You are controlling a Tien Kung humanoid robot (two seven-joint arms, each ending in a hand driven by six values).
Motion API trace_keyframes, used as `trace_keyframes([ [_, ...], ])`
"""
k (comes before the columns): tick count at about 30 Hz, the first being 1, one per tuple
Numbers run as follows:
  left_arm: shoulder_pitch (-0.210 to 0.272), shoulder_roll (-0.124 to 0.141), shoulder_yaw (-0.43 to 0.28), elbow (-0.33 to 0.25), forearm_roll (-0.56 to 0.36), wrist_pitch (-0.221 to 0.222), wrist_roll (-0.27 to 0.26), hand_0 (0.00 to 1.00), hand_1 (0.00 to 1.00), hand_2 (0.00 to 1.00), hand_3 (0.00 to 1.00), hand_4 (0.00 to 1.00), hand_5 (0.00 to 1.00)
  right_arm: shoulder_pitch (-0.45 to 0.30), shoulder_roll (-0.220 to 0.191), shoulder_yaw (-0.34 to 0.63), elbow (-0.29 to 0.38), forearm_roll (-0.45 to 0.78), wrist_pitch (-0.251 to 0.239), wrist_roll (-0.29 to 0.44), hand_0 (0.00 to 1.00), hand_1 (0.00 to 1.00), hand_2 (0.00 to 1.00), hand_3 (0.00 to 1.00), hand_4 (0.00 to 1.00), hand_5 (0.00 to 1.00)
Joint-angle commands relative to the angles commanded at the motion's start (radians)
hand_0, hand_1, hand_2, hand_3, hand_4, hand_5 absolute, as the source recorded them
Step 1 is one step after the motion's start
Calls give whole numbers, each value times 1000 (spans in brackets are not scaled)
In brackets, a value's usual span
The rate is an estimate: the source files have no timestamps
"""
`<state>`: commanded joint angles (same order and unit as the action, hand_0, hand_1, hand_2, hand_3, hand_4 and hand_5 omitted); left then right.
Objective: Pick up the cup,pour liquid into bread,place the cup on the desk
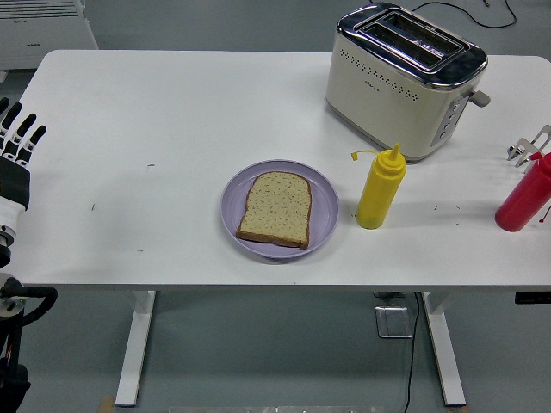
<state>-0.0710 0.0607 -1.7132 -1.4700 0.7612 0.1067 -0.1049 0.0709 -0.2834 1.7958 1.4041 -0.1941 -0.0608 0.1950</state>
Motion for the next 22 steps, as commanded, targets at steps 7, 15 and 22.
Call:
trace_keyframes([
  [7, -5, 1, 2, 1, 0, 0, -1, 716, 758, 804, 709, 663, 998, -3, -2, 8, 4, 1, 0, 0, 791, 734, 728, 754, 640, 600],
  [15, -5, 1, 5, 2, 1, 0, -1, 716, 758, 804, 709, 664, 998, -6, -4, 10, 8, 3, 0, 0, 790, 735, 728, 753, 642, 601],
  [22, -6, 0, 7, 2, 1, 1, -1, 716, 758, 804, 709, 664, 998, -10, -4, 12, 8, 3, -1, 0, 791, 735, 727, 753, 642, 600],
])
